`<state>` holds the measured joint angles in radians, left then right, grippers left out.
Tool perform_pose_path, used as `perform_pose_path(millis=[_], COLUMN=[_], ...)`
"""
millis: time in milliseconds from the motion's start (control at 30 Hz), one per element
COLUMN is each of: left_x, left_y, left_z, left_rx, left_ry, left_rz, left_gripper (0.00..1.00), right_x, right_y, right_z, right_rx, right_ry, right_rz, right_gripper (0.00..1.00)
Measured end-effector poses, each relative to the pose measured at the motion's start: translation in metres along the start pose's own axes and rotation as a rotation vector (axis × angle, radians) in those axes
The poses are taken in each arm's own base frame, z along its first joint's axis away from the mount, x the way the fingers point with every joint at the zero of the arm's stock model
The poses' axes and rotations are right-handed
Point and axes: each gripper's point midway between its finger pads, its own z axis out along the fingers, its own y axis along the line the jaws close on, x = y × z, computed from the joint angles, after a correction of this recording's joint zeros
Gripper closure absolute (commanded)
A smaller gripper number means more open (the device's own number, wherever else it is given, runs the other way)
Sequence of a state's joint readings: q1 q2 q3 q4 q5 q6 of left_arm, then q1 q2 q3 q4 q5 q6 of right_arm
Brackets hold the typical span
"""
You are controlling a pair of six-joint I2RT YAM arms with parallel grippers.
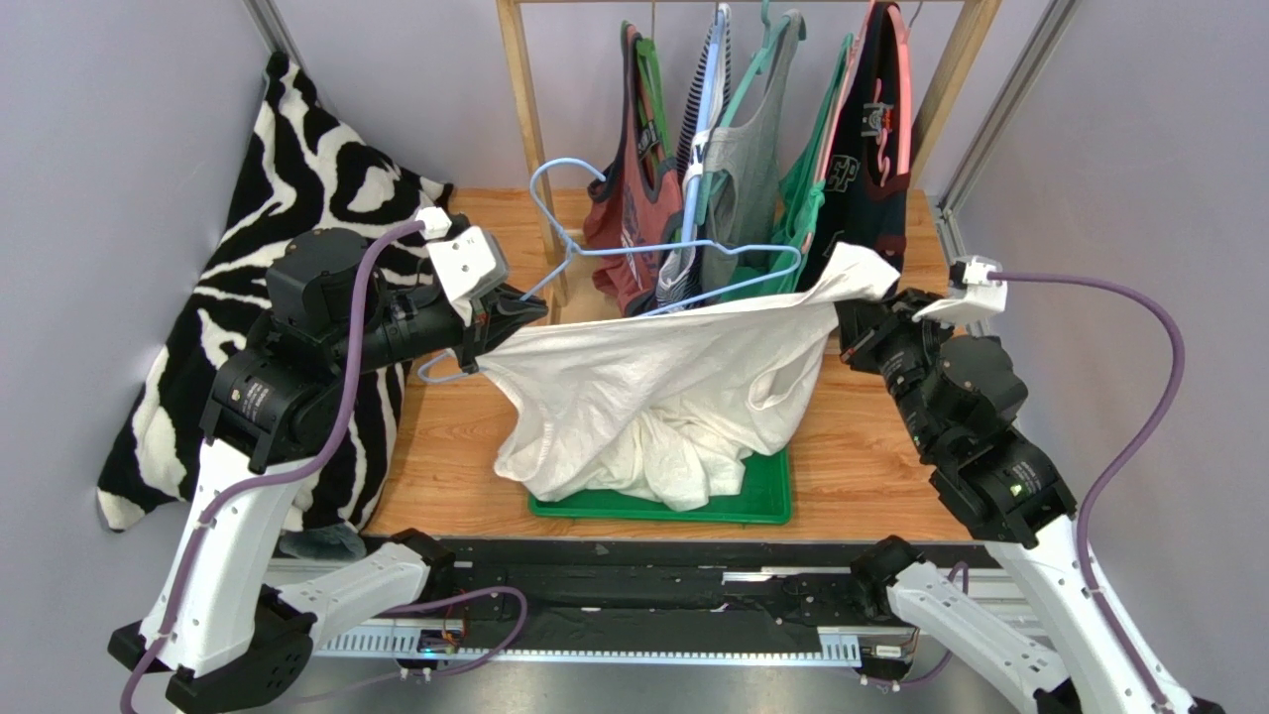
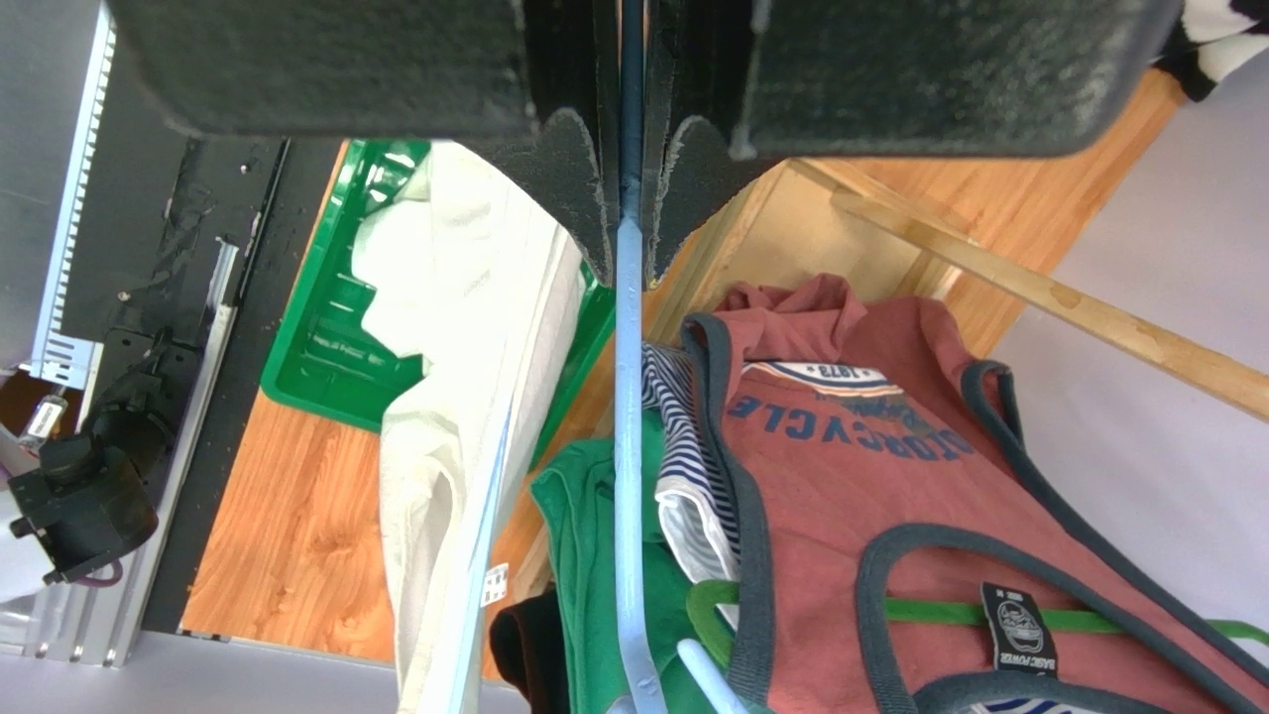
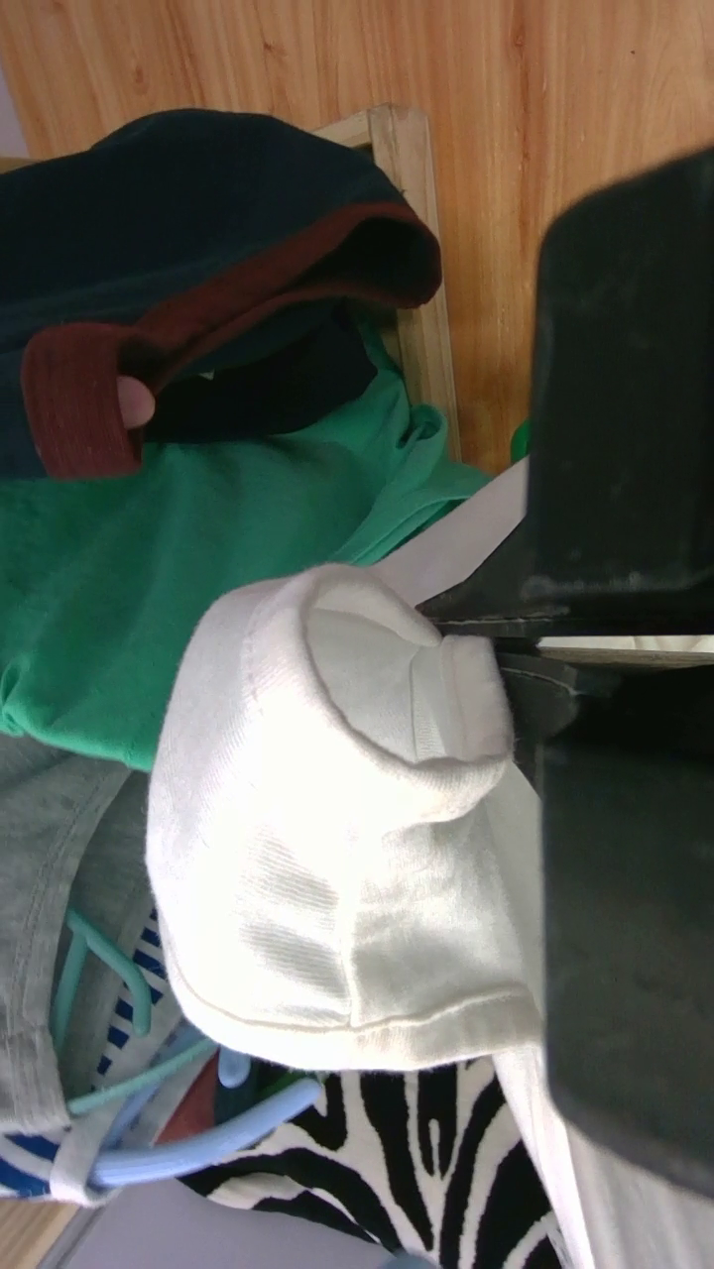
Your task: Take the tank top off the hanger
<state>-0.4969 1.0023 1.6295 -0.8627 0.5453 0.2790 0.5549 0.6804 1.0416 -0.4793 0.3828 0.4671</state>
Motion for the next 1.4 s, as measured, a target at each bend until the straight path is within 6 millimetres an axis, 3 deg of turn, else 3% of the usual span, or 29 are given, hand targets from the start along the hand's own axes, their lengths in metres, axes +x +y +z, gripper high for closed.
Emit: perform_pose_path(millis=[133, 367, 467, 633, 767, 800, 833, 1000, 1033, 1067, 1267, 1400], left_x=[0.0, -0.001, -0.011, -0.042, -0.051, -0.052, -0.052, -0.043, -0.041, -0.039, -0.015, 0.007], left_y=[-0.001, 0.0, 0.007, 0.023, 0.025, 0.023, 0.022, 0.01, 0.007, 0.004, -0.017, -0.028], left_z=[0.0, 0.004, 0.016, 0.053, 0.083, 0.088, 0.092, 0.1, 0.1, 0.1, 0.106, 0.108], left_rx=[0.006, 0.018, 0.028, 0.049, 0.076, 0.086, 0.093, 0.132, 0.143, 0.153, 0.233, 0.291], left_ry=[-0.002, 0.001, -0.004, -0.033, -0.031, -0.029, -0.027, 0.012, 0.02, 0.03, 0.13, 0.213], left_rz=[0.007, 0.001, -0.006, 0.013, 0.024, 0.027, 0.031, 0.061, 0.071, 0.082, 0.118, 0.121], left_gripper=[1.0, 1.0, 1.0, 1.0, 1.0, 1.0, 1.0, 1.0, 1.0, 1.0, 1.0, 1.0], right_x=[0.008, 0.065, 0.086, 0.107, 0.108, 0.106, 0.103, 0.063, 0.044, 0.039, -0.03, -0.042], right_y=[-0.01, 0.008, 0.031, 0.076, 0.087, 0.085, 0.081, 0.072, 0.074, 0.075, 0.101, 0.108], right_z=[0.008, 0.02, 0.014, -0.011, -0.02, -0.02, -0.02, -0.031, -0.039, -0.04, -0.078, -0.087], right_rx=[0.023, -0.116, -0.23, -0.424, -0.451, -0.433, -0.416, -0.379, -0.395, -0.4, -0.552, -0.606], right_ry=[0.031, 0.249, 0.327, 0.39, 0.381, 0.373, 0.365, 0.284, 0.242, 0.232, 0.097, 0.068], right_rz=[0.034, -0.003, -0.064, -0.194, -0.284, -0.307, -0.319, -0.368, -0.371, -0.37, -0.372, -0.421], right_gripper=[1.0, 0.95, 0.88, 0.67, 0.52, 0.44, 0.43, 0.45, 0.46, 0.48, 0.49, 0.48])
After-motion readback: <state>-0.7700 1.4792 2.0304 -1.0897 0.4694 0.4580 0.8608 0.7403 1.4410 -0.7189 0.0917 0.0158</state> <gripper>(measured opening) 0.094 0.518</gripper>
